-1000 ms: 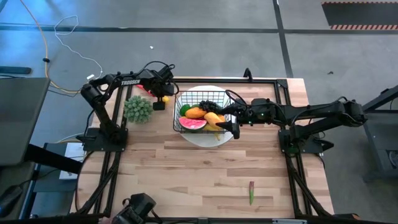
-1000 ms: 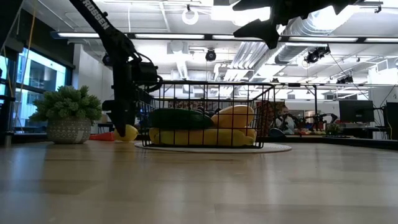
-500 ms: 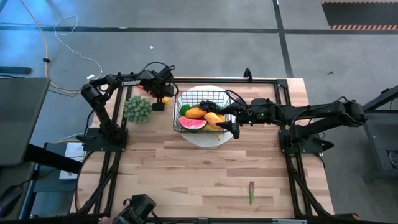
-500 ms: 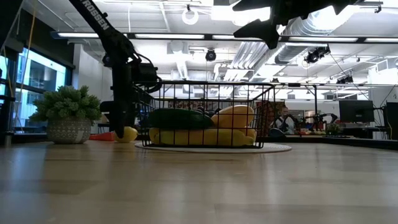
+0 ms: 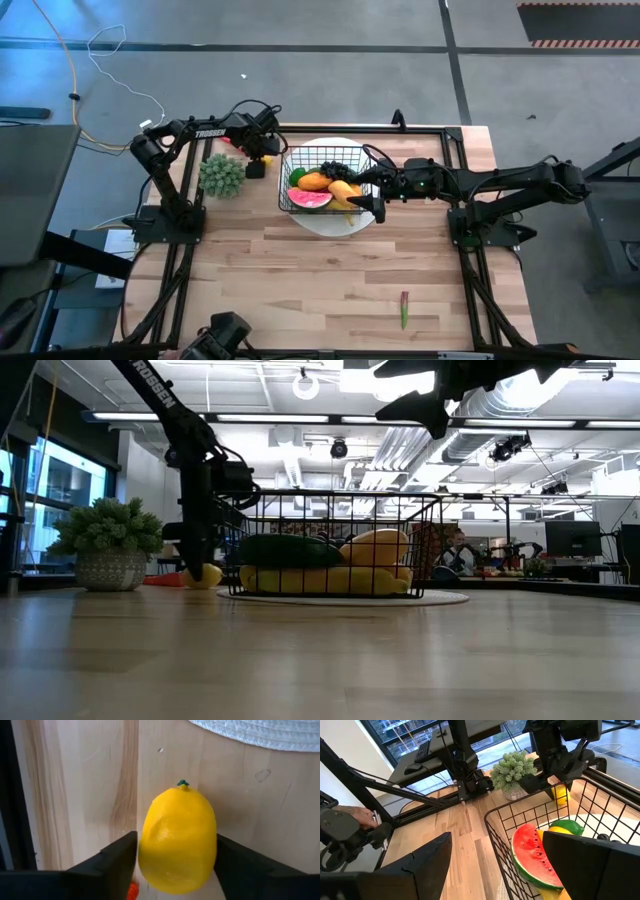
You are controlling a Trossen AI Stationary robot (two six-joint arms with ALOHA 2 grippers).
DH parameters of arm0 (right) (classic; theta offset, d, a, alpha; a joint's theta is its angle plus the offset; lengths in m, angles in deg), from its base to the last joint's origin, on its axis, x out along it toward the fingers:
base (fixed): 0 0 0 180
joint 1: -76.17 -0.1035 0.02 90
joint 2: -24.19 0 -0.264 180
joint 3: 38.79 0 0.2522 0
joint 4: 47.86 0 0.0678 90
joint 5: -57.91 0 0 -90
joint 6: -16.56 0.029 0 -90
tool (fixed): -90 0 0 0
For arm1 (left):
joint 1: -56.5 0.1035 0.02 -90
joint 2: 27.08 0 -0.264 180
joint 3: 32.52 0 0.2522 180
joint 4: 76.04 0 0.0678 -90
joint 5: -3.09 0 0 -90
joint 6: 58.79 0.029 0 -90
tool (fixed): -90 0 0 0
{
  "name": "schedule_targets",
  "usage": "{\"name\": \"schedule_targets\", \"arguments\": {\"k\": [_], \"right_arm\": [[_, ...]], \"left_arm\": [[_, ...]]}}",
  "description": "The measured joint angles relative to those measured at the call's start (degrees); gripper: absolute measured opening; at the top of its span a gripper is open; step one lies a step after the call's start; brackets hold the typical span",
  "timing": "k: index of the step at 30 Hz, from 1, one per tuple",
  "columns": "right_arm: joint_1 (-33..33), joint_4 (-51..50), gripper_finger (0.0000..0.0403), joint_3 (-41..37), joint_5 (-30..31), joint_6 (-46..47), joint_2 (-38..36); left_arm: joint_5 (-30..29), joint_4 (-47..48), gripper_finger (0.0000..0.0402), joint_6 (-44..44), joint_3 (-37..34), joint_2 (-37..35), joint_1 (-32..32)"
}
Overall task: Build produce basket
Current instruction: Put the yellow lemon into the wire basket
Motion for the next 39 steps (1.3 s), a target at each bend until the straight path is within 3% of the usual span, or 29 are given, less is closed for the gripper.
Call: {"name": "schedule_targets", "arguments": {"k": [7,18,29,32,39], "right_arm": [[0.0,0.0,0.0293,0.0,0.0,1.1,0.0],[0.0,0.0,0.0293,0.0,0.0,1.0,0.0],[0.0,0.0,0.0293,0.0,0.0,1.0,0.0],[0.0,0.0,0.0293,0.0,0.0,1.3,0.0],[0.0,0.1,0.0293,0.0,0.0,-2.3,0.0]], "left_arm": [[0.0,0.0,0.0176,-0.7,0.0,0.0,0.0],[-0.4,0.7,0.017,-0.7,0.4,-0.1,0.0],[-3.2,2.6,0.0169,-4.2,15.4,-10.3,2.2],[1.7,1.9,0.0169,-9.5,18.7,-15.3,3.3],[24.1,-3.7,0.0168,-28.6,17.8,-29.3,4.4]]}}
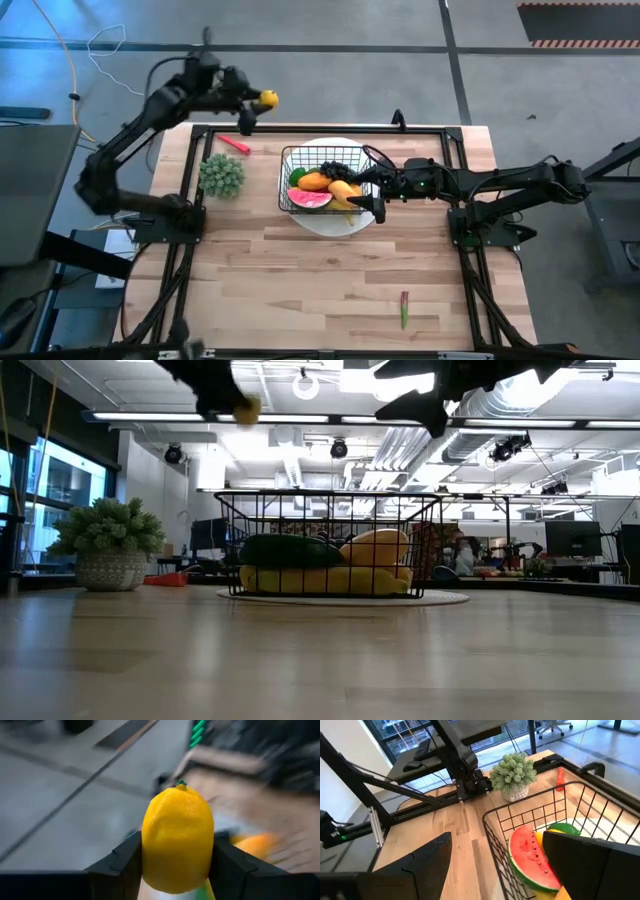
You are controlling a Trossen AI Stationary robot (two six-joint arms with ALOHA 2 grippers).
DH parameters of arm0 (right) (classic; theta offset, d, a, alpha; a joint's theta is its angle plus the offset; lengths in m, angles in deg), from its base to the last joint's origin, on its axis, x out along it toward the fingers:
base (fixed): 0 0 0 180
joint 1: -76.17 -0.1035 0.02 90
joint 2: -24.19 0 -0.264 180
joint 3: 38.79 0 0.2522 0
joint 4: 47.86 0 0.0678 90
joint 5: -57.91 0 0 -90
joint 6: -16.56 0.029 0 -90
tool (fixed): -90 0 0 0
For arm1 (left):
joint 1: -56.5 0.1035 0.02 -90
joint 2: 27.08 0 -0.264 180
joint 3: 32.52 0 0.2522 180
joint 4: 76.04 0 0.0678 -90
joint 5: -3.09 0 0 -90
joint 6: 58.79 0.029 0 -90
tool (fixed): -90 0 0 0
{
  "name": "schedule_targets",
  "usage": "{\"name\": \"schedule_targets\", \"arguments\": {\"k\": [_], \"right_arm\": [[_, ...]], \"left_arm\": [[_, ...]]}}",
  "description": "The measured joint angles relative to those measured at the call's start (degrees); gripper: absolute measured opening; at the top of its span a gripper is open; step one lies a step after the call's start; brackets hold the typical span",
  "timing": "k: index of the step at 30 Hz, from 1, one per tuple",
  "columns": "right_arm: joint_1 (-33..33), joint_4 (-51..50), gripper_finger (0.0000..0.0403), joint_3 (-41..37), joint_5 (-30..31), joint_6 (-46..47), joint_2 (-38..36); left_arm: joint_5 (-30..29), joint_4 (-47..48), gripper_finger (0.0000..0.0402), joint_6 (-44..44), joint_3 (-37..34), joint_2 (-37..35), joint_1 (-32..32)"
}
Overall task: Build produce basket
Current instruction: Put the yellow lemon into the wire basket
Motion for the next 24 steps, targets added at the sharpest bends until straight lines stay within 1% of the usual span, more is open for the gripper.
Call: {"name": "schedule_targets", "arguments": {"k": [2,3,6,9,13,17,19,21,24], "right_arm": [[0.0,0.6,0.0293,0.0,0.0,-0.9,0.0],[0.0,1.1,0.0293,0.0,0.0,-1.1,0.0],[0.0,2.7,0.0293,0.0,0.0,-1.2,0.0],[0.0,4.7,0.0293,0.0,0.0,-1.2,0.0],[0.0,6.7,0.0293,0.0,0.0,-2.3,0.0],[0.0,8.1,0.0293,0.0,0.0,-2.4,0.0],[0.0,8.4,0.0293,0.0,0.0,-2.4,0.0],[0.0,8.5,0.0293,0.0,0.0,-2.3,0.0],[0.0,8.5,0.0293,0.0,0.0,-2.3,0.0]], "left_arm": [[5.4,-1.9,0.0168,-5.1,-2.0,-4.0,-0.9],[6.8,-3.4,0.0168,-7.6,-3.4,-6.0,-1.7],[6.9,-8.9,0.0168,-13.5,-9.7,-12.2,-6.2],[5.2,-18.4,0.0168,-19.4,-18.5,-18.4,-12.5],[0.9,-34.5,0.0168,-26.7,-31.8,-24.8,-21.8],[-6.8,-48.9,0.0168,-30.1,-42.7,-27.9,-31.0],[-11.1,-54.2,0.0168,-30.5,-46.5,-27.9,-34.8],[-14.3,-57.2,0.0168,-30.5,-48.9,-27.8,-37.6],[-16.0,-59.3,0.0168,-30.1,-50.4,-27.7,-40.2]]}}
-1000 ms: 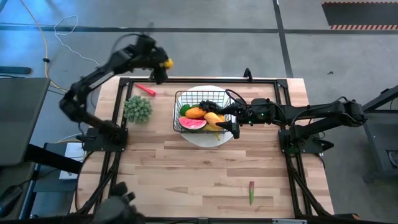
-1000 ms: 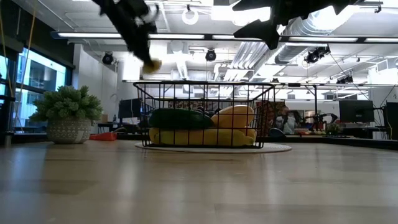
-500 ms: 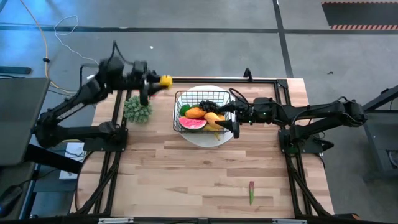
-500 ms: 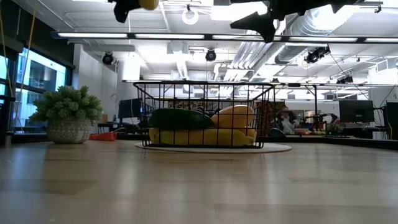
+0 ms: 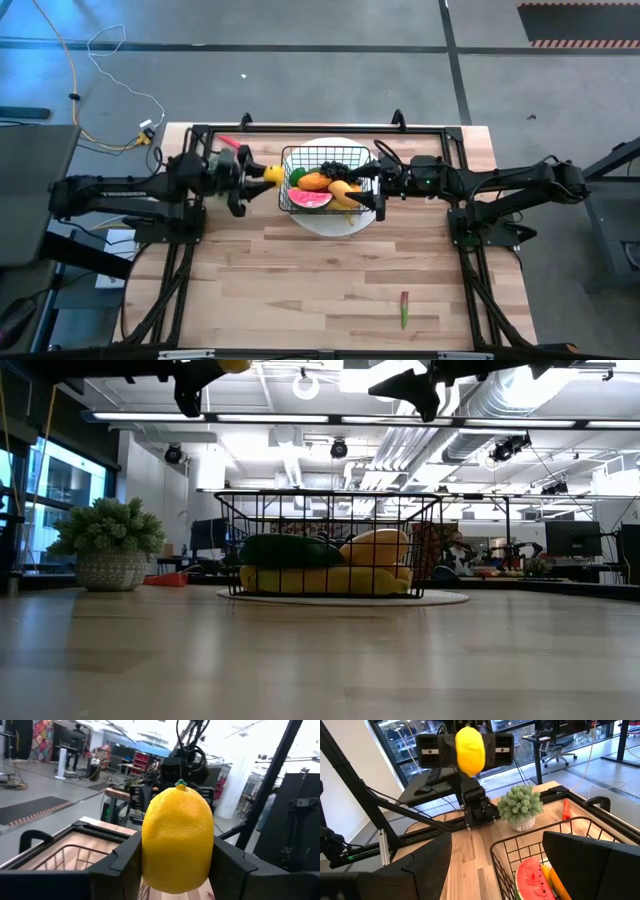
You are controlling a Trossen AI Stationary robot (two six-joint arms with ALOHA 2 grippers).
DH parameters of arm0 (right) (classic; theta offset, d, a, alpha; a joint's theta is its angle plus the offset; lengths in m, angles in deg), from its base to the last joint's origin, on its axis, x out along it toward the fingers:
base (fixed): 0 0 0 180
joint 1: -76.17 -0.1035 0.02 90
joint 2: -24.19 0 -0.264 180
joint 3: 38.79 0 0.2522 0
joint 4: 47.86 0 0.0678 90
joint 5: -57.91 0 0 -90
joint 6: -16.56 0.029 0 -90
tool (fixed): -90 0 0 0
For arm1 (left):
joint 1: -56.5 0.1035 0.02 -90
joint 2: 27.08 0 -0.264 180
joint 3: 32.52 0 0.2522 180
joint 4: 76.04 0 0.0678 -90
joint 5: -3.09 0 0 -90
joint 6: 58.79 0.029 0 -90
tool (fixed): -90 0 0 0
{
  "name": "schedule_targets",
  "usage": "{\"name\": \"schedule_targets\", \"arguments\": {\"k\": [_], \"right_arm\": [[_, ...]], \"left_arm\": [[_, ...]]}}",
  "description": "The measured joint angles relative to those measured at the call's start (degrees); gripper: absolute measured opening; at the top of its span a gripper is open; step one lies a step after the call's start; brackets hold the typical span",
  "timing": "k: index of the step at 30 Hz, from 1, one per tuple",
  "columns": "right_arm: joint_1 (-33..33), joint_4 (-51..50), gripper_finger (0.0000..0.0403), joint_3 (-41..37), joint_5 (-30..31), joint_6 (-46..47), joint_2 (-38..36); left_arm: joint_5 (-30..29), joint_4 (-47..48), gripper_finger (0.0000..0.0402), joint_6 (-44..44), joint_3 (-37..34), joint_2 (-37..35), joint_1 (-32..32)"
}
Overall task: Build produce basket
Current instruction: Put the yellow lemon into the wire basket
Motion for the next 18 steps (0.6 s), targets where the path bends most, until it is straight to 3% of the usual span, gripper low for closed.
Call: {"name": "schedule_targets", "arguments": {"k": [18], "right_arm": [[0.0,0.0,0.0293,0.0,0.0,0.0,0.0]], "left_arm": [[-0.2,-1.4,0.0168,1.4,0.0,0.0,-1.3]]}}
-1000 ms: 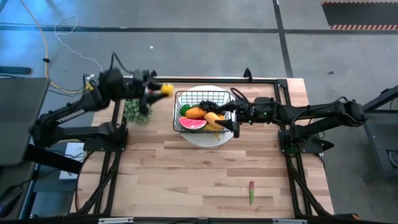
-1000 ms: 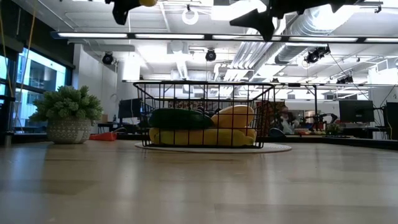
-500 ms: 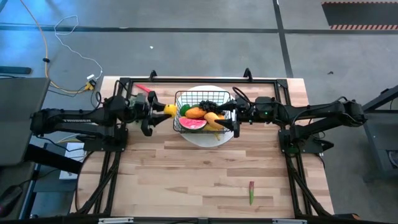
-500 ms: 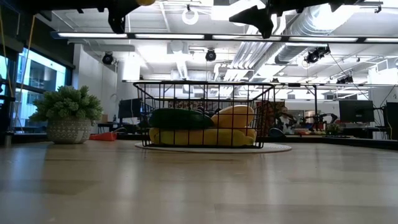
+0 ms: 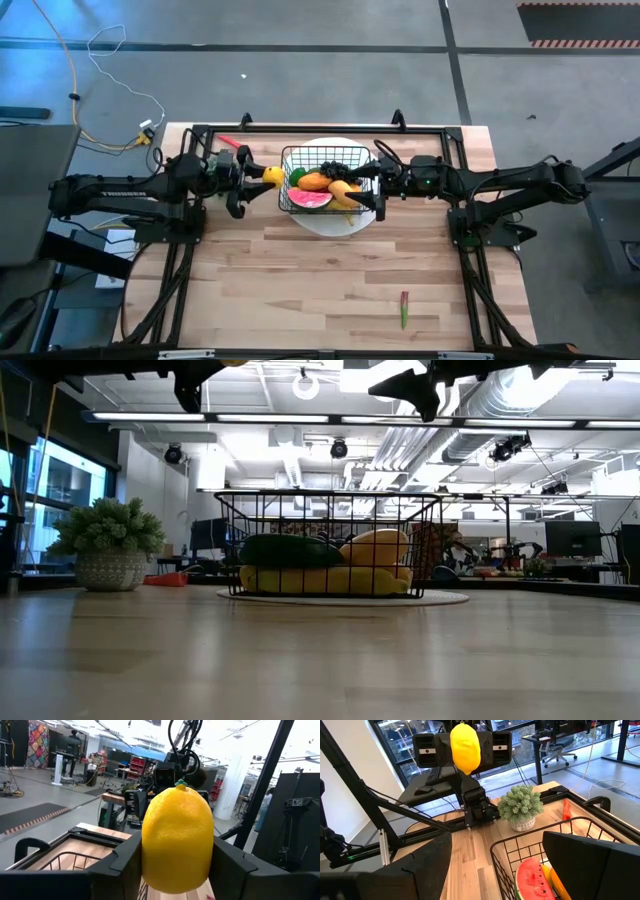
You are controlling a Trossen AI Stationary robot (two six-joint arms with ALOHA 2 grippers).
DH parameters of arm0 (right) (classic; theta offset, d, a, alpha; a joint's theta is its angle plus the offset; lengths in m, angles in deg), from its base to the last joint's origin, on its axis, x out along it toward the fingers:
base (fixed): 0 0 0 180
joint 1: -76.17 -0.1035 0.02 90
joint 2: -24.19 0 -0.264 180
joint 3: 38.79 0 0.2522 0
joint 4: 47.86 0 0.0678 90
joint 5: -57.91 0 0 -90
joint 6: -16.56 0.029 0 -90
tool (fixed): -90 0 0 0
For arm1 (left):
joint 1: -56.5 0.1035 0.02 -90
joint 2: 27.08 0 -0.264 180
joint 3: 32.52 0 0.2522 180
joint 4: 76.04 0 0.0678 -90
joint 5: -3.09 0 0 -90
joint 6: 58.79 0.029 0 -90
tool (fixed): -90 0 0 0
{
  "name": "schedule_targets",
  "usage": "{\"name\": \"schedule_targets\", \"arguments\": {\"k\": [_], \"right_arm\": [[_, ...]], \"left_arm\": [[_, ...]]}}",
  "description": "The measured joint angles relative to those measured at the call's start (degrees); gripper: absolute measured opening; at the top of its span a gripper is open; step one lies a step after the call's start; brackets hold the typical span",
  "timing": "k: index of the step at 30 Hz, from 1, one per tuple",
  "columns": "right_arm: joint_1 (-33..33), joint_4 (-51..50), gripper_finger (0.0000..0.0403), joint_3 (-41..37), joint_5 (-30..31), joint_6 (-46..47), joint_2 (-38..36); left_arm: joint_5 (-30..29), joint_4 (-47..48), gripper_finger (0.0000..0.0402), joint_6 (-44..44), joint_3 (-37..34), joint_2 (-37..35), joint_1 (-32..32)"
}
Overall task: Build produce basket
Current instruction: Put the yellow lemon into the wire basket
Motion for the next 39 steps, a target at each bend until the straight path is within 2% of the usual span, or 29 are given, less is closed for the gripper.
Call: {"name": "schedule_targets", "arguments": {"k": [16,20,23,28,34,39], "right_arm": [[0.0,0.0,0.0293,0.0,0.0,0.0,0.0],[0.0,0.0,0.0293,0.0,0.0,0.0,0.0],[0.0,0.0,0.0293,0.0,0.0,0.0,0.0],[0.0,0.0,0.0293,0.0,0.0,0.6,0.0],[0.0,0.0,0.0293,0.0,0.0,0.6,0.0],[0.0,-0.1,0.0293,0.0,0.0,0.2,0.0]], "left_arm": [[-0.8,0.1,0.0169,-1.9,0.0,0.0,0.0],[-0.8,-3.2,0.0169,-1.9,0.1,0.1,0.2],[-0.8,-2.7,0.0169,-1.9,2.7,2.3,0.8],[-0.5,4.1,0.0186,0.7,11.2,9.7,3.3],[-0.4,23.3,0.0209,7.0,23.3,21.5,6.5],[-0.4,30.8,0.0212,12.3,27.0,29.3,8.0]]}}
